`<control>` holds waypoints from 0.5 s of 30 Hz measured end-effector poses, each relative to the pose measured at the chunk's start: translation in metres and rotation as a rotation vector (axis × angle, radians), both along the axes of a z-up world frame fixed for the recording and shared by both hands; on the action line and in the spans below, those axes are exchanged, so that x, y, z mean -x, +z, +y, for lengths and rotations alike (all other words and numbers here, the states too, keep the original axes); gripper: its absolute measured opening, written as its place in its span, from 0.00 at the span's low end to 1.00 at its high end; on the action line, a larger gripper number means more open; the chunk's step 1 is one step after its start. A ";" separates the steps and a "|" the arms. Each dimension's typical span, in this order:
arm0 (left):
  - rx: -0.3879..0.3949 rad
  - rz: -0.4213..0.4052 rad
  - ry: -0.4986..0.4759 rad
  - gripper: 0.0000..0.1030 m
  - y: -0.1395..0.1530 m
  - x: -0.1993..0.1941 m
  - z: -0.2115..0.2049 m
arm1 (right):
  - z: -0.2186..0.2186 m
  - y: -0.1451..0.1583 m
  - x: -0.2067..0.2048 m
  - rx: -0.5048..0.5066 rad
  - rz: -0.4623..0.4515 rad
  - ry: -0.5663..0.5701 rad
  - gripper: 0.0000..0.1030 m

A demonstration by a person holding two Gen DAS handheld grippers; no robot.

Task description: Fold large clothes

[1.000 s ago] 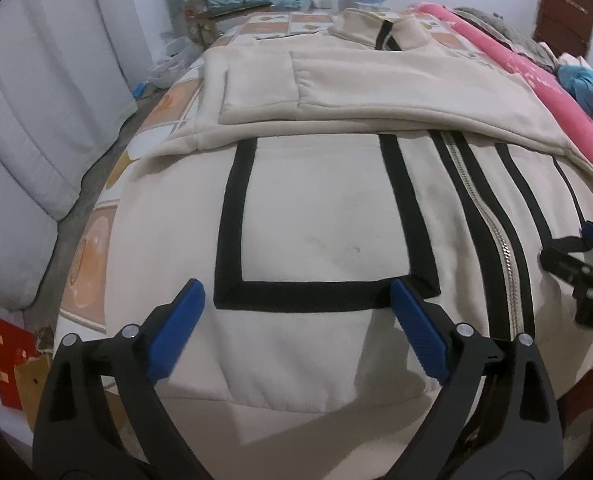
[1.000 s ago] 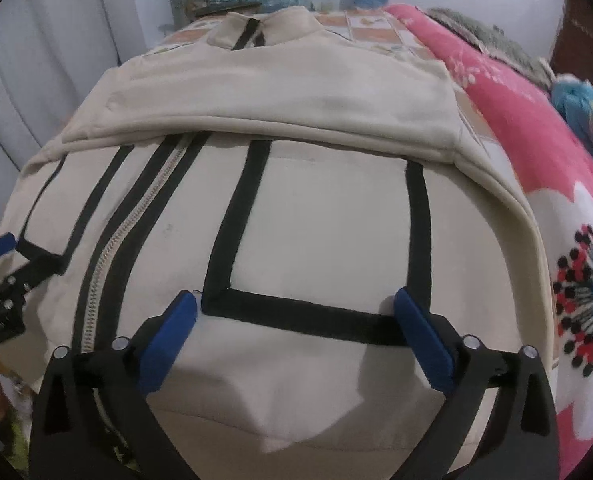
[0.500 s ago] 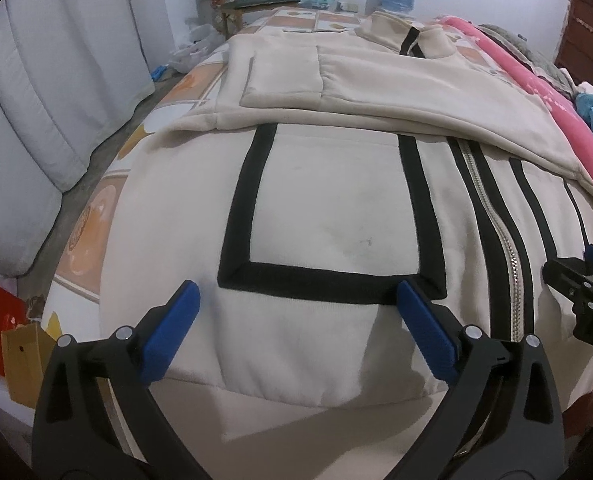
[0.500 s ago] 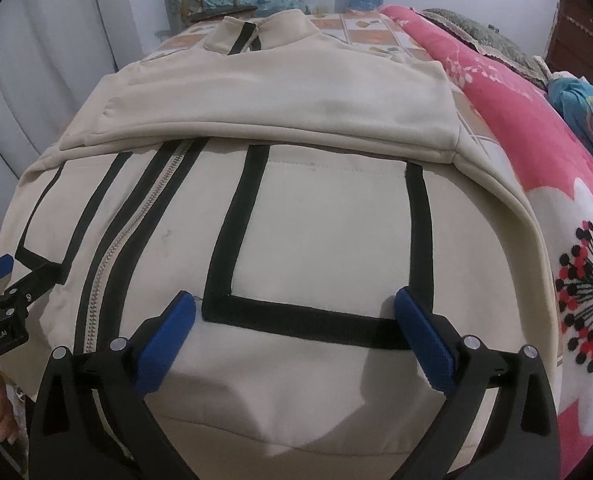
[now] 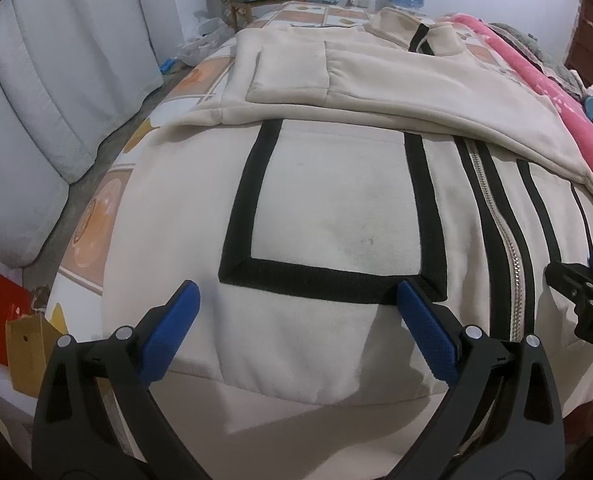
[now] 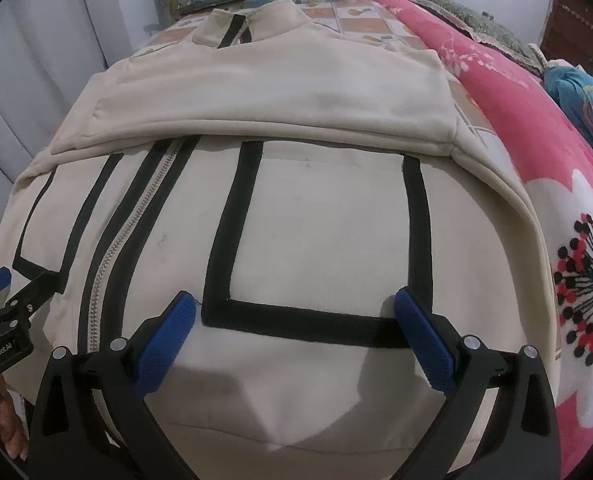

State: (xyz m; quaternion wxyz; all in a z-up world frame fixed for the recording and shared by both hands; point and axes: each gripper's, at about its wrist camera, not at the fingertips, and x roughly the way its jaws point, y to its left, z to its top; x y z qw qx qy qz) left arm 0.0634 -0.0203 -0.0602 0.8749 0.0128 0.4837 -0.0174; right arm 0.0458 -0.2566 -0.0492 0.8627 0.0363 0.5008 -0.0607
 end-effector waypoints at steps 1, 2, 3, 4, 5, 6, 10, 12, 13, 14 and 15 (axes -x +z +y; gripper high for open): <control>-0.003 0.001 0.003 0.93 0.000 0.000 0.000 | 0.000 0.000 0.000 -0.001 0.000 0.001 0.94; -0.009 0.001 0.007 0.93 0.000 0.000 -0.001 | -0.001 0.000 0.000 -0.002 -0.002 0.002 0.94; -0.015 0.001 0.008 0.93 0.001 0.000 -0.002 | -0.001 0.000 0.000 -0.001 -0.004 0.003 0.94; -0.022 0.001 0.009 0.93 0.001 0.000 -0.003 | -0.001 0.000 0.001 0.000 -0.008 0.004 0.94; -0.030 0.002 0.010 0.93 0.002 0.000 -0.004 | -0.001 -0.001 0.001 0.001 -0.011 0.005 0.94; -0.035 0.003 0.012 0.93 0.002 0.000 -0.005 | -0.001 -0.001 0.001 0.001 -0.013 0.004 0.94; -0.061 0.009 0.023 0.93 0.003 0.000 -0.009 | -0.001 -0.001 0.002 0.001 -0.014 -0.002 0.94; -0.072 0.013 0.027 0.93 0.004 0.000 -0.010 | 0.000 -0.001 0.002 0.001 -0.019 -0.003 0.94; -0.077 0.015 0.029 0.93 0.004 0.000 -0.011 | 0.000 -0.001 0.003 0.002 -0.024 -0.005 0.94; -0.080 0.017 0.032 0.93 0.004 0.000 -0.011 | 0.000 -0.001 0.003 0.002 -0.029 -0.006 0.94; -0.086 0.020 0.037 0.93 0.004 0.000 -0.012 | 0.000 -0.001 0.003 0.003 -0.033 -0.006 0.94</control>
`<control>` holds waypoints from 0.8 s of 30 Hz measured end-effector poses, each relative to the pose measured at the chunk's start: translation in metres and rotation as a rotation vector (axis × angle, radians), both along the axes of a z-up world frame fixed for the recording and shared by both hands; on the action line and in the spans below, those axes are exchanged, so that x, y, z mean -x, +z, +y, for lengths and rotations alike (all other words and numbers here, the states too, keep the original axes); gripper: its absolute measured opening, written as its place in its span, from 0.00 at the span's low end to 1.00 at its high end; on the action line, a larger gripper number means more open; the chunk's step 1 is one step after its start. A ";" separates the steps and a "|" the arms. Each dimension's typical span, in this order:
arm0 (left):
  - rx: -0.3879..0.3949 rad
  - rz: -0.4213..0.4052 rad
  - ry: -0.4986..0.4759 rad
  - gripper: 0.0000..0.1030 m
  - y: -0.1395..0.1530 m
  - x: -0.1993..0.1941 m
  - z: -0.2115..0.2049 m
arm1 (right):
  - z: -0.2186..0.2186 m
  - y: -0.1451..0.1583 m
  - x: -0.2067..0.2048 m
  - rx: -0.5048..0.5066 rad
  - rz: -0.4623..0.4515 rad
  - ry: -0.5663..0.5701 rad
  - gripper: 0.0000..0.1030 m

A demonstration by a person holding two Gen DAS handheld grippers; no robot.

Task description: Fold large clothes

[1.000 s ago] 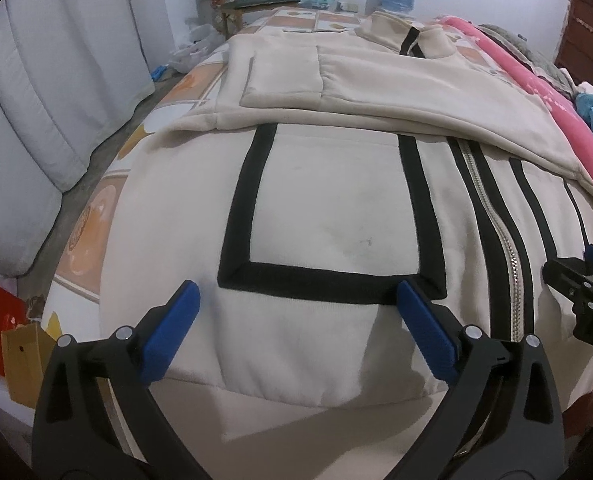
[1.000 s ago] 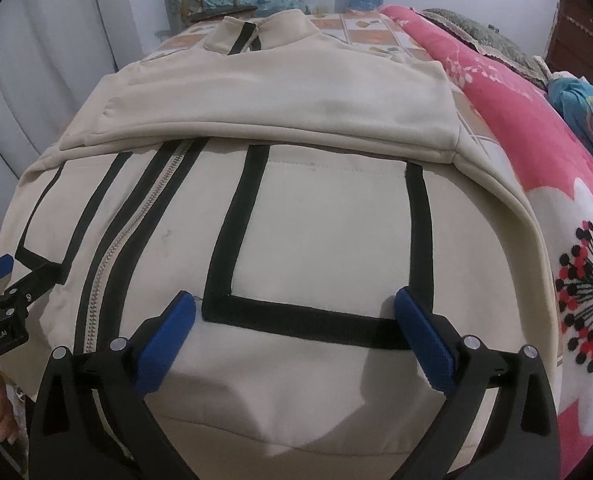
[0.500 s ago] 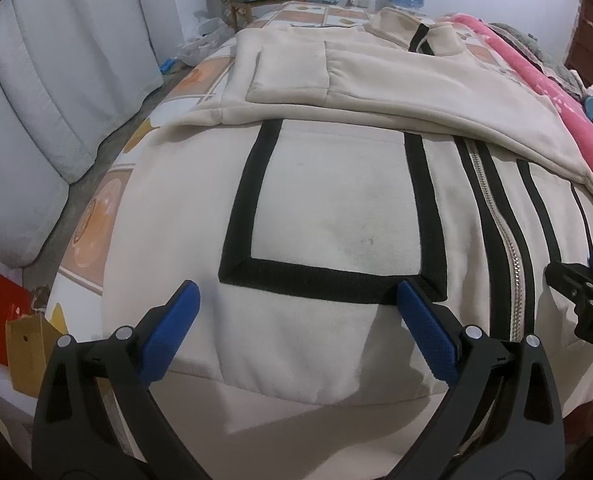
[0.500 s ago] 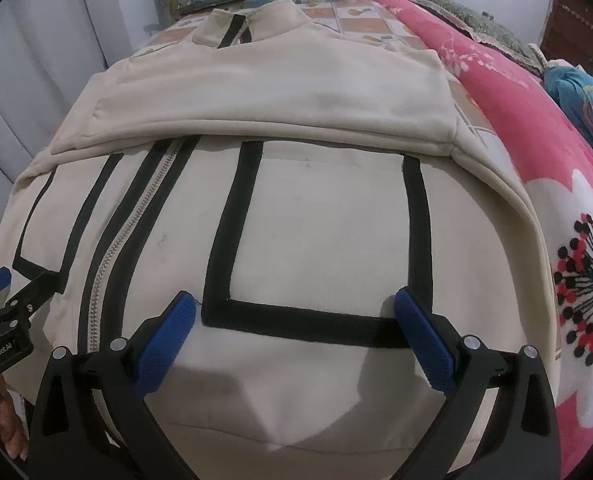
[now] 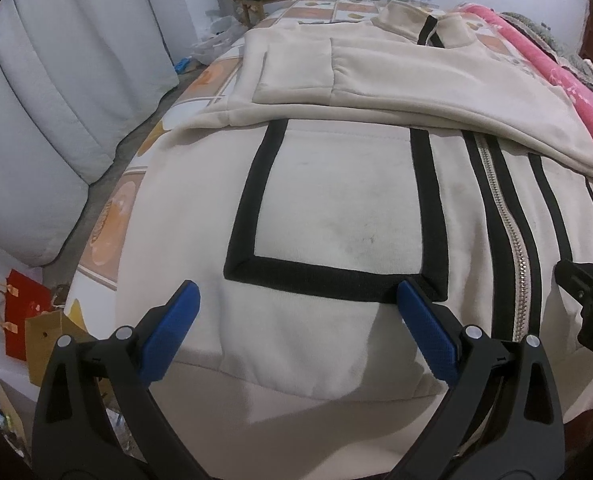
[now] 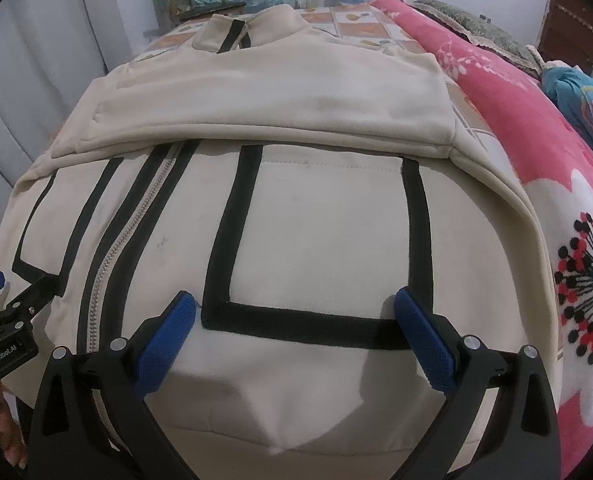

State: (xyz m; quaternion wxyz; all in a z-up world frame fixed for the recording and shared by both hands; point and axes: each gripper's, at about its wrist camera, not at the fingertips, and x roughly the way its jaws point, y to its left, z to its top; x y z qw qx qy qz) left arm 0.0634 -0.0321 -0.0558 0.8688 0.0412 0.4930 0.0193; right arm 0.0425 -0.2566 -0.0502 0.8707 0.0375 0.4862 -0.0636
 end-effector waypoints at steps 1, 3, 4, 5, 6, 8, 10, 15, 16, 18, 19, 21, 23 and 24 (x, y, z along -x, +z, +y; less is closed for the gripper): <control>-0.004 0.002 0.003 0.93 0.000 0.001 -0.001 | 0.000 0.000 0.001 0.001 -0.007 -0.001 0.94; -0.015 0.005 0.007 0.93 0.000 0.001 -0.002 | 0.001 -0.001 0.003 0.002 -0.020 -0.001 0.94; -0.023 0.007 0.008 0.93 0.001 0.002 -0.003 | 0.000 0.000 0.003 0.002 -0.023 -0.001 0.94; -0.031 0.008 0.007 0.93 0.001 0.002 -0.004 | 0.000 0.000 0.003 0.002 -0.028 0.000 0.94; -0.037 0.010 0.006 0.93 0.001 0.002 -0.004 | 0.000 0.000 0.003 0.002 -0.030 0.001 0.94; -0.056 0.015 0.003 0.93 0.002 0.002 -0.007 | 0.000 0.000 0.004 0.004 -0.036 0.005 0.94; -0.068 0.018 0.003 0.93 0.002 0.002 -0.007 | 0.000 0.000 0.004 0.004 -0.040 0.007 0.94; -0.097 0.041 -0.012 0.93 0.002 0.002 -0.010 | -0.001 0.000 0.003 0.001 -0.037 0.016 0.94; -0.100 0.043 -0.015 0.93 0.002 0.002 -0.011 | -0.002 0.000 0.003 0.000 -0.036 0.017 0.94; -0.104 0.049 -0.018 0.93 0.002 0.001 -0.012 | -0.001 0.000 0.003 -0.001 -0.034 0.017 0.94; -0.104 0.053 -0.017 0.93 0.002 0.001 -0.012 | -0.001 0.000 0.003 -0.001 -0.034 0.017 0.94; -0.104 0.059 -0.015 0.93 0.002 0.000 -0.012 | -0.001 0.000 0.002 0.000 -0.035 0.017 0.94; -0.104 0.062 -0.015 0.93 0.002 -0.001 -0.012 | -0.001 0.000 0.002 0.002 -0.037 0.018 0.94; -0.103 0.063 -0.015 0.93 0.002 -0.001 -0.012 | 0.000 -0.001 0.003 0.003 -0.040 0.019 0.94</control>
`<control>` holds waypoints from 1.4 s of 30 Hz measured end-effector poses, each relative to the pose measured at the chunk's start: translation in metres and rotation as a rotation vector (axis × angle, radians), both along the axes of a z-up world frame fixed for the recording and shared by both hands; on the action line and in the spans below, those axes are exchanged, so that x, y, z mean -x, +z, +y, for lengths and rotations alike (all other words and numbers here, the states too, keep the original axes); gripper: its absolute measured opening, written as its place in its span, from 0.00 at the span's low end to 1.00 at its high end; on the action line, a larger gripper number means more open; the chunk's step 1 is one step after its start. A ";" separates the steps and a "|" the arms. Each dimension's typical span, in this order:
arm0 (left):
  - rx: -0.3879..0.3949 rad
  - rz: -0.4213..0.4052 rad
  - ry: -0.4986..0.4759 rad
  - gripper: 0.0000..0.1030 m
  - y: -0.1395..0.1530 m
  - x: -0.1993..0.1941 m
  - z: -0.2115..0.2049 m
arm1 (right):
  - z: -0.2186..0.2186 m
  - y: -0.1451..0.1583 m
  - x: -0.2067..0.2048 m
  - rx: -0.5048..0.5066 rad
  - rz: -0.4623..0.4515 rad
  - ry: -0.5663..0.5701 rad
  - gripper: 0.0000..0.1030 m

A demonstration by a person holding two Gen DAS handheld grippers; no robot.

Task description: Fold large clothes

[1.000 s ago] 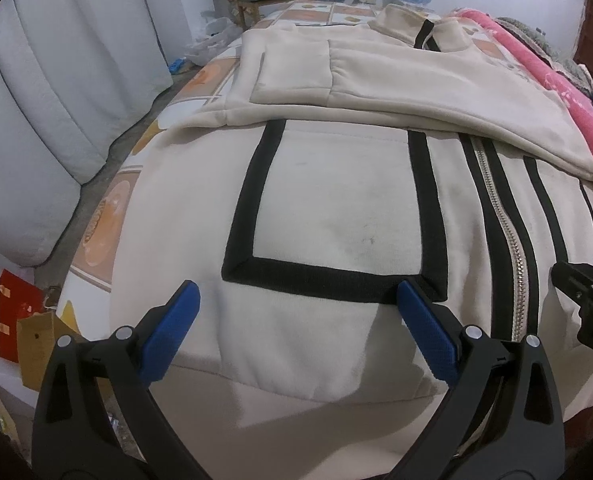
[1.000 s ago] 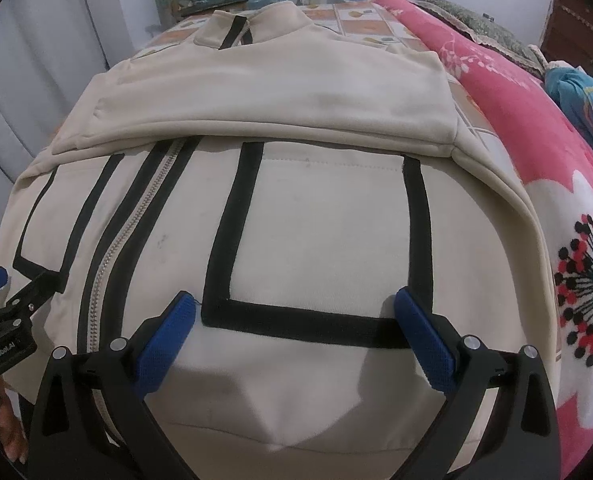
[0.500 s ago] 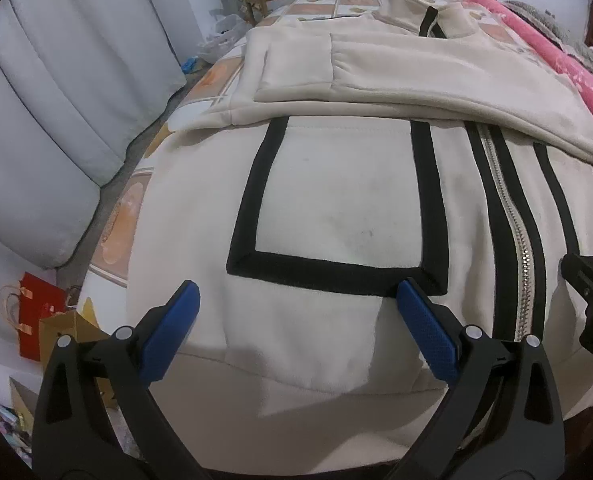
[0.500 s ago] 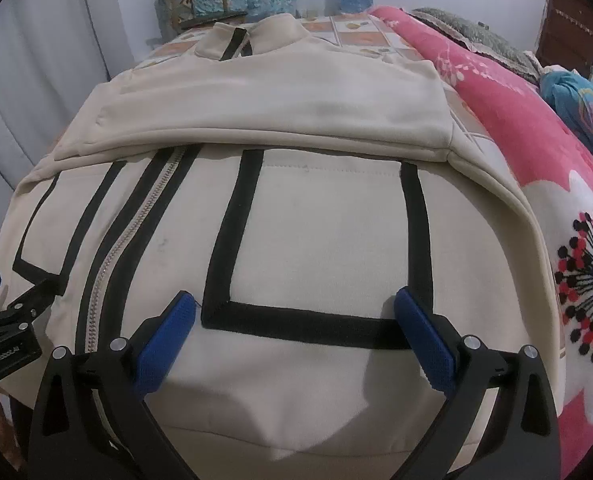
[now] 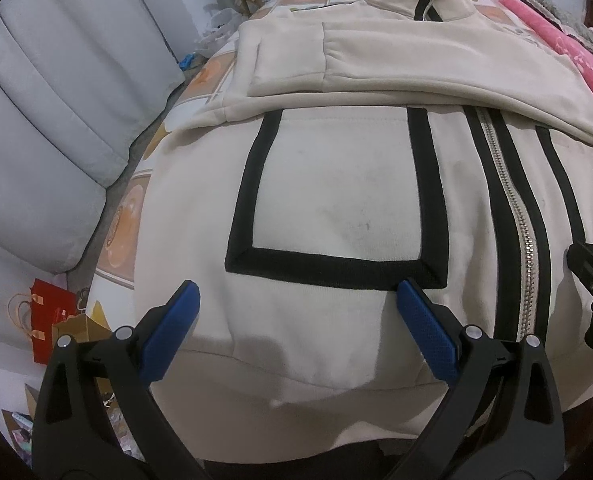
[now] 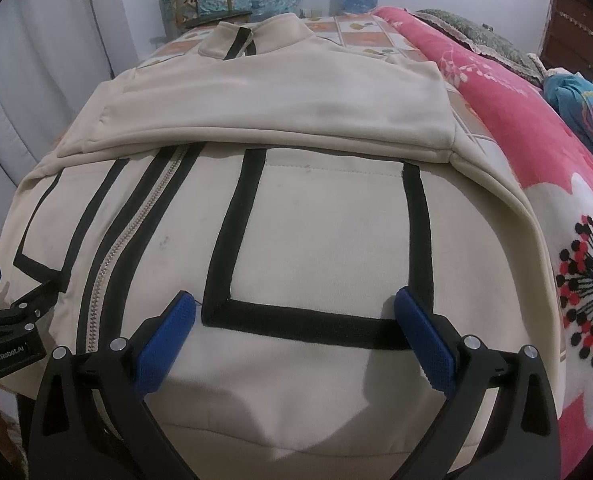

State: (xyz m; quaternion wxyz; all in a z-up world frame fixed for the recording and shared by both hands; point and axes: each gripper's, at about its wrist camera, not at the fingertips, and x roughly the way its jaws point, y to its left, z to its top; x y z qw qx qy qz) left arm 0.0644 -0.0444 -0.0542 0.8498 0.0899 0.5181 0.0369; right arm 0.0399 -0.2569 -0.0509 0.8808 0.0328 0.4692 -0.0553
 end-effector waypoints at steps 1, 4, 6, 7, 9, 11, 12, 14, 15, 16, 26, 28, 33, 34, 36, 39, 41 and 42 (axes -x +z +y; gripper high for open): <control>0.004 0.000 0.002 0.93 0.000 0.000 0.000 | 0.000 0.000 0.000 0.002 -0.004 0.001 0.94; 0.028 0.000 0.014 0.93 -0.001 0.000 0.003 | 0.001 -0.001 0.001 0.004 -0.008 0.003 0.94; 0.048 0.000 0.020 0.93 -0.002 0.000 0.005 | 0.001 -0.001 0.001 0.003 -0.007 0.005 0.94; 0.057 0.000 0.020 0.93 -0.002 0.000 0.006 | 0.001 -0.001 0.001 0.003 -0.006 0.007 0.94; 0.073 0.001 0.017 0.93 -0.003 0.000 0.008 | 0.001 0.000 0.002 0.002 -0.003 0.010 0.94; 0.085 0.001 0.007 0.93 -0.003 0.000 0.009 | 0.001 0.000 0.002 0.002 -0.001 0.012 0.94; 0.089 0.000 0.001 0.93 -0.002 0.000 0.009 | 0.001 0.000 0.002 0.002 0.000 0.013 0.94; 0.105 -0.020 -0.030 0.93 0.001 0.004 0.010 | 0.000 0.000 0.002 0.002 0.003 0.018 0.94; 0.112 -0.038 -0.046 0.93 0.004 0.007 0.012 | 0.000 0.000 0.002 0.002 0.003 0.020 0.94; 0.117 -0.054 -0.056 0.93 0.007 0.011 0.013 | 0.000 0.000 0.002 0.002 0.005 0.023 0.94; 0.244 -0.176 -0.037 0.93 0.030 0.074 0.094 | 0.001 -0.001 0.004 0.007 -0.003 0.052 0.94; 0.281 -0.158 -0.023 0.92 0.024 0.083 0.111 | 0.001 -0.001 0.003 0.008 0.002 0.063 0.94; 0.373 -0.095 -0.004 0.92 0.004 0.103 0.143 | 0.002 -0.001 0.003 0.013 0.000 0.059 0.94; 0.387 -0.088 -0.001 0.92 0.002 0.106 0.145 | 0.002 -0.001 0.004 0.014 -0.004 0.057 0.94; 0.430 -0.078 0.006 0.90 -0.004 0.111 0.152 | 0.002 -0.001 0.004 0.014 -0.007 0.053 0.94; 0.495 -0.055 0.018 0.78 -0.015 0.110 0.160 | 0.002 -0.001 0.004 0.012 -0.010 0.046 0.94; 0.547 -0.026 0.032 0.73 -0.026 0.103 0.163 | 0.002 -0.001 0.005 0.011 -0.015 0.035 0.94; 0.562 -0.016 0.033 0.70 -0.030 0.100 0.163 | 0.002 -0.001 0.004 0.011 -0.018 0.032 0.94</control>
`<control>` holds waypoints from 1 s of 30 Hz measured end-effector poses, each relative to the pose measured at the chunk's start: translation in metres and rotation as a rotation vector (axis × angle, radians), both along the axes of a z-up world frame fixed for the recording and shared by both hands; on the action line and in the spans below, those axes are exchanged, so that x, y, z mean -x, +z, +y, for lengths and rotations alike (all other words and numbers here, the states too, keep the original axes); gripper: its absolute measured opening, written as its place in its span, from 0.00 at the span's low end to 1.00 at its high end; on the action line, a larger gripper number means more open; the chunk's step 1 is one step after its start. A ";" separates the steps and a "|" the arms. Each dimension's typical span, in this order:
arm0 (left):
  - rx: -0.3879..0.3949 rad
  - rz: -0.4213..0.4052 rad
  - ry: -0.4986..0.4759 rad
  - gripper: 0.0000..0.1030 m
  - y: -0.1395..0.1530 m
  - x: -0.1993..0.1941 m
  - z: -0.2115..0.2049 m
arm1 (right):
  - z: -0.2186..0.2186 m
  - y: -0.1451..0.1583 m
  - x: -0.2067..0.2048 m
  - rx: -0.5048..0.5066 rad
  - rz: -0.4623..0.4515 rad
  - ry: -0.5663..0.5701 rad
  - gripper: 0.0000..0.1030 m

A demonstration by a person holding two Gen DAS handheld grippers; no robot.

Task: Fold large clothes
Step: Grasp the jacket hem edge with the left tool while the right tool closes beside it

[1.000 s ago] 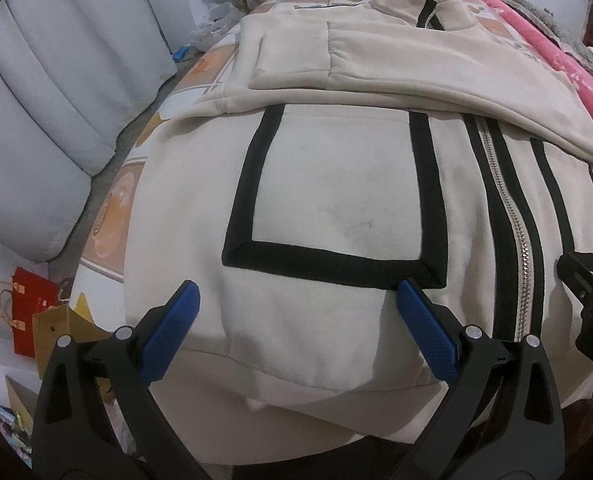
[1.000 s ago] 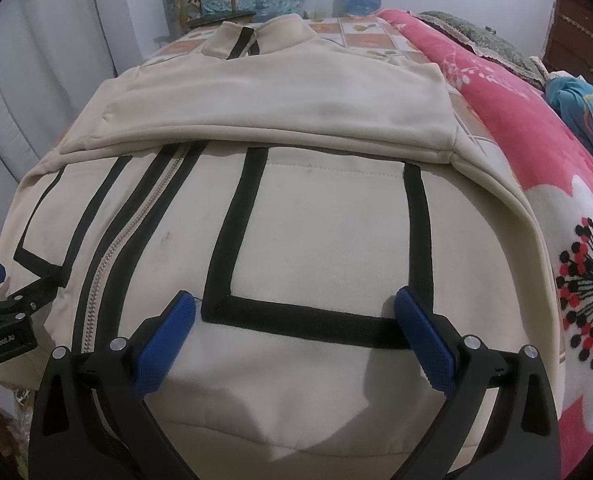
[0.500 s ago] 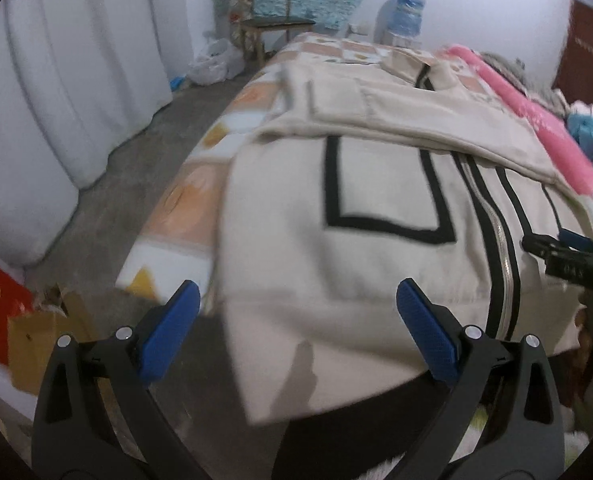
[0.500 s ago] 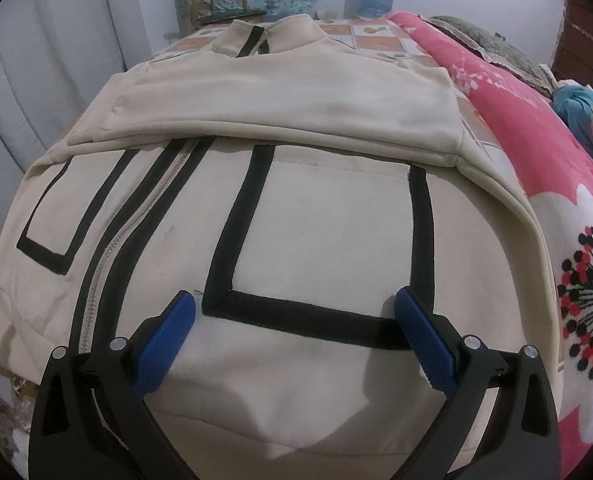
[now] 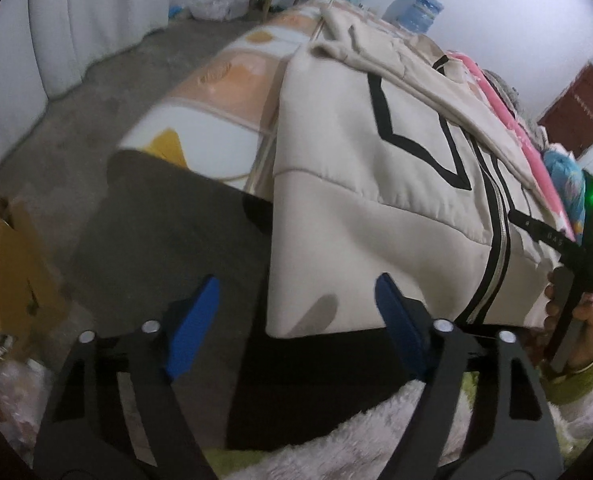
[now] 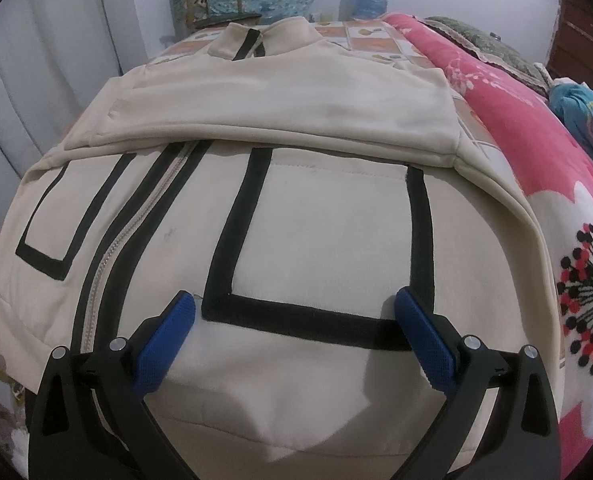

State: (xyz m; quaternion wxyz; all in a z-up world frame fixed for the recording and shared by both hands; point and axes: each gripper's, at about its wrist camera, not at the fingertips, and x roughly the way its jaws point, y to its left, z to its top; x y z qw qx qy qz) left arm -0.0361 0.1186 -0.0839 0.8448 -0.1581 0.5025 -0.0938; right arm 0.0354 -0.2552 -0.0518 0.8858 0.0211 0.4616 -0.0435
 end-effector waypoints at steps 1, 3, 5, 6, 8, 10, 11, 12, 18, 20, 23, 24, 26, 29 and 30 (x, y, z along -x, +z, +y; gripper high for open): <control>0.016 0.010 -0.005 0.70 -0.005 -0.004 0.000 | 0.000 0.000 0.000 0.000 -0.002 -0.002 0.94; 0.023 0.019 -0.014 0.70 -0.011 -0.010 -0.003 | 0.000 0.000 0.001 -0.001 -0.004 -0.005 0.94; 0.016 0.025 -0.024 0.68 -0.015 -0.017 -0.008 | -0.001 0.000 0.000 -0.001 -0.004 -0.006 0.94; 0.015 0.026 -0.029 0.64 -0.016 -0.019 -0.011 | 0.000 0.000 0.000 -0.001 -0.003 -0.007 0.94; -0.009 0.028 -0.039 0.58 -0.017 -0.023 -0.016 | -0.001 0.000 -0.001 -0.001 0.000 -0.007 0.94; -0.060 0.018 -0.059 0.48 -0.015 -0.024 -0.026 | -0.001 0.000 -0.001 -0.001 -0.001 -0.006 0.94; -0.082 0.013 -0.067 0.47 -0.014 -0.023 -0.030 | -0.001 0.000 -0.001 0.000 -0.001 -0.005 0.94; -0.123 0.007 -0.073 0.45 -0.013 -0.022 -0.036 | -0.001 0.001 -0.002 0.000 -0.001 -0.004 0.94; -0.325 -0.041 -0.103 0.31 -0.002 -0.013 -0.059 | -0.003 0.005 0.001 -0.005 0.039 0.034 0.94; -0.392 -0.054 -0.114 0.29 0.000 -0.011 -0.067 | -0.008 0.009 0.007 -0.013 0.048 0.032 0.94; -0.453 -0.063 -0.123 0.29 0.003 -0.009 -0.073 | -0.022 0.024 0.030 -0.037 0.025 0.038 0.94; -0.470 -0.064 -0.126 0.29 0.003 -0.009 -0.076 | -0.025 0.027 0.036 -0.048 0.019 0.042 0.94; -0.481 -0.060 -0.127 0.29 0.004 -0.010 -0.078 | -0.037 0.035 0.056 -0.085 0.017 0.053 0.94; -0.476 -0.044 -0.126 0.29 0.002 -0.011 -0.075 | -0.053 0.041 0.079 -0.110 0.038 0.040 0.94; -0.472 -0.038 -0.126 0.29 0.002 -0.012 -0.074 | -0.059 0.042 0.088 -0.112 0.054 0.026 0.94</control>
